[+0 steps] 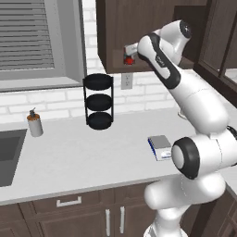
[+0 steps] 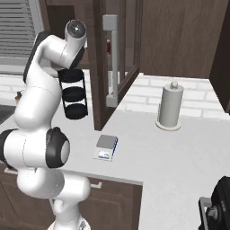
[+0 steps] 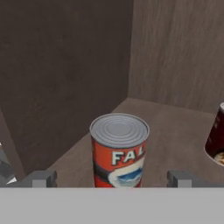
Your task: Pick the canned food and place it on the digital scale for weighing, and close the cabinet.
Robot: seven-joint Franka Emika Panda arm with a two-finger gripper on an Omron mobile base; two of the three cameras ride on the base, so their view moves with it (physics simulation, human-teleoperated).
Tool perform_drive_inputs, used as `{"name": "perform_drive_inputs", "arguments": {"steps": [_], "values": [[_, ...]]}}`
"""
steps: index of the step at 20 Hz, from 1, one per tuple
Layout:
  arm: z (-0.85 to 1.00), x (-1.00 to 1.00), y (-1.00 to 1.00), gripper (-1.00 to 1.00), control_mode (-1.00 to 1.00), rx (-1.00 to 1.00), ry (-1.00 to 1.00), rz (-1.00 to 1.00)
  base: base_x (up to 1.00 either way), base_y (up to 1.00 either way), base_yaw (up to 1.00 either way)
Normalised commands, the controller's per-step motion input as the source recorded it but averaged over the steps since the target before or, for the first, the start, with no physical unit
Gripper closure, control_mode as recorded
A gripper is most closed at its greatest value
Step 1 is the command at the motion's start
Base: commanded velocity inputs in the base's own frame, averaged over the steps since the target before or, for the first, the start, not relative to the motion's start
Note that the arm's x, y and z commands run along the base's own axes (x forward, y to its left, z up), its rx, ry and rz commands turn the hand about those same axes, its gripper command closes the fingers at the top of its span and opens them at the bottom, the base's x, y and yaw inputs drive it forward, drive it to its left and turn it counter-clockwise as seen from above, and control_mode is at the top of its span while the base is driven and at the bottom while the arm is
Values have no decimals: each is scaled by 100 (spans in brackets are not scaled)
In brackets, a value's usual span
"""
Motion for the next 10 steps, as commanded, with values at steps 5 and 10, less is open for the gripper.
{"name": "perform_drive_inputs", "arguments": {"steps": [5,10], "values": [[0,8,2,-100,-100,0,0,0,0,0,0],[-10,2,9,-100,-100,0,0,0,0,0,0]]}}
